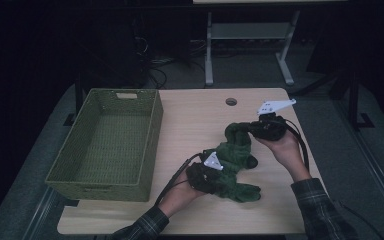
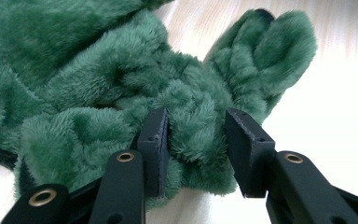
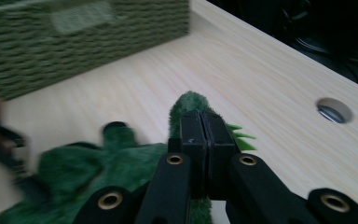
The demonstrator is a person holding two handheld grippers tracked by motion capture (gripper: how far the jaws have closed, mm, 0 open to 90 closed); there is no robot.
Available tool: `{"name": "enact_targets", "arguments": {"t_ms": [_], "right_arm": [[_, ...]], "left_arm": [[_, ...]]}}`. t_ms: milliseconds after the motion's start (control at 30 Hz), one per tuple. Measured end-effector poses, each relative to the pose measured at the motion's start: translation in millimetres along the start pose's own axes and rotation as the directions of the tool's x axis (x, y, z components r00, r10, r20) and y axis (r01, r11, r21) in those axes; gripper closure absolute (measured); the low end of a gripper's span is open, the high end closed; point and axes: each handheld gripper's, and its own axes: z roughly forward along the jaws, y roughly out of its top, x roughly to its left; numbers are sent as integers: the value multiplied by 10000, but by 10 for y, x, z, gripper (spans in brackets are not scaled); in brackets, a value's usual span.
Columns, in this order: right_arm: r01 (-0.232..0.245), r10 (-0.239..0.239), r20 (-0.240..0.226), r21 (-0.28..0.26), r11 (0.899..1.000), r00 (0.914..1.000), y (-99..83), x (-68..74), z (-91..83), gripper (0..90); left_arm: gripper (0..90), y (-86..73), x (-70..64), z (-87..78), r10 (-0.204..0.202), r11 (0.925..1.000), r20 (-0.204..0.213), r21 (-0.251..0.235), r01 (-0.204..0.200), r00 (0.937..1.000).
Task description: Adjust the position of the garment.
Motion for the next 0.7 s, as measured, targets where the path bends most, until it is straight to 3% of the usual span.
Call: {"name": "enact_targets", "arguments": {"t_ms": [233,400,500,700], "right_arm": [[148,-201,-1143,-477,9988,9932,-51,294,-132,887],[68,-222,-2125,-732,9973,9769,-148,492,-200,887],[124,-282,-2446,-656,9978,9692,-221,609,-194,887],[292,-391,-2899,-384,9988,9562,-367,802,-151,887]], "left_arm": [[600,-28,11,33,-90,9999,-47,103,91,9999],[598,-52,23,34,-334,9994,75,55,333,9994],[574,-71,32,-2,-617,9980,218,-150,620,9979],[509,-131,73,-220,-981,9937,-106,-553,973,9951]]}}
